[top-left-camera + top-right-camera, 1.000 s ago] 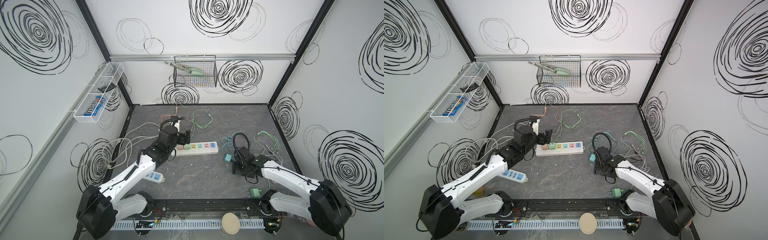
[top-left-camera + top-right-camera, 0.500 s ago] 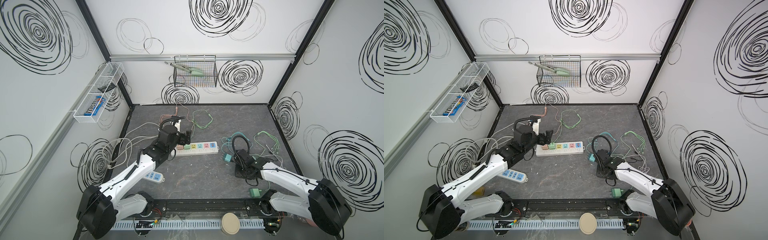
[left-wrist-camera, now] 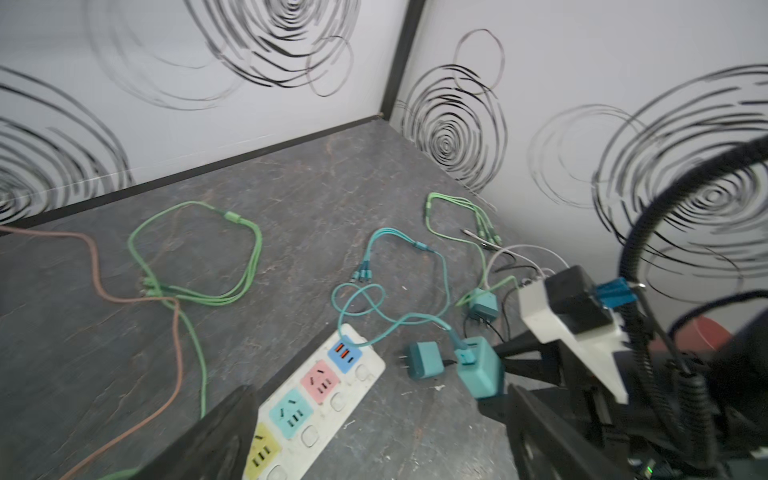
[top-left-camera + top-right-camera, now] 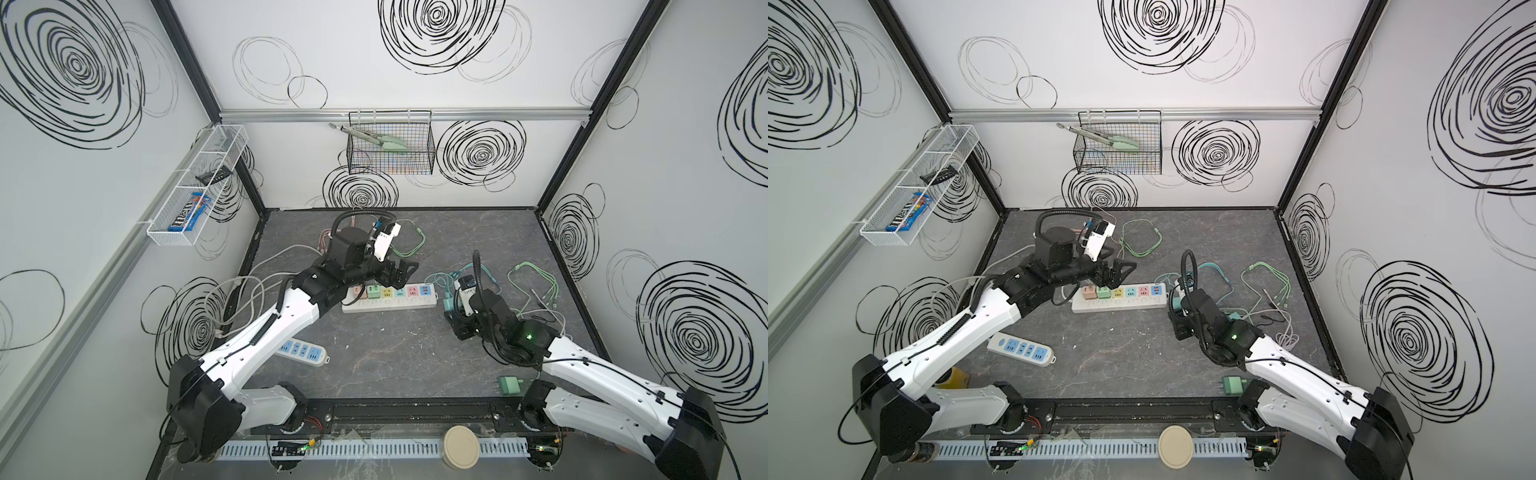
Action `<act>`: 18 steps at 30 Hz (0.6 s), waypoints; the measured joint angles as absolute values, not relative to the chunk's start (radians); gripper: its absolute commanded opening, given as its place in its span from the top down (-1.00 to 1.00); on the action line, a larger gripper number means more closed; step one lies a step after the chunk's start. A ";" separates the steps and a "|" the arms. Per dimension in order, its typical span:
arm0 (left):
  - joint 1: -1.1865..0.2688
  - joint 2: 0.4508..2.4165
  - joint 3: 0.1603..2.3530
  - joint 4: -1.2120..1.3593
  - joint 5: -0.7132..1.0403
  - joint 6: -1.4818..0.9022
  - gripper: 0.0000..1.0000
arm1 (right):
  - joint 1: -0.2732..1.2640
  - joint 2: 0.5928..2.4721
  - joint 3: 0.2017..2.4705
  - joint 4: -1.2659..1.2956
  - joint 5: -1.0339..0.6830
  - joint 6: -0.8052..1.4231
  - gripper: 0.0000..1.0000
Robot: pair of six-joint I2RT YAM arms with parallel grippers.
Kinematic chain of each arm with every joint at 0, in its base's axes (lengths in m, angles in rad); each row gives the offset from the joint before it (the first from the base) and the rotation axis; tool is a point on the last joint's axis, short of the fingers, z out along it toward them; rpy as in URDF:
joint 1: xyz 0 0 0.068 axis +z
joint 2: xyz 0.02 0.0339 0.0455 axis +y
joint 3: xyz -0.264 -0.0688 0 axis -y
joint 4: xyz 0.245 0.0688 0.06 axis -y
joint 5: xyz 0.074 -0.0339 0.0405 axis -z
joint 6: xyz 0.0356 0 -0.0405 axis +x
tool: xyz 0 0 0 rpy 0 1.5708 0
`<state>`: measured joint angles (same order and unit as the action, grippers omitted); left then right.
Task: Insert the plug
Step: 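Carry the teal block toward the left gripper while the left reaches to meet it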
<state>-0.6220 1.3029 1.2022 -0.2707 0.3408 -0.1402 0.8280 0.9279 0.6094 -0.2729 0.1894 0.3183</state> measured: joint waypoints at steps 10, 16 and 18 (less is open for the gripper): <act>-0.683 1.388 1.344 -0.479 0.477 -0.033 -0.86 | 0.873 0.830 0.589 -0.025 0.161 -0.096 0.24; -0.683 1.393 1.337 -0.537 0.613 -0.028 -0.84 | 0.894 0.806 0.575 0.051 0.196 -0.194 0.25; -0.683 1.382 1.307 -0.522 0.674 -0.035 -0.82 | 0.902 0.806 0.573 0.063 0.208 -0.221 0.25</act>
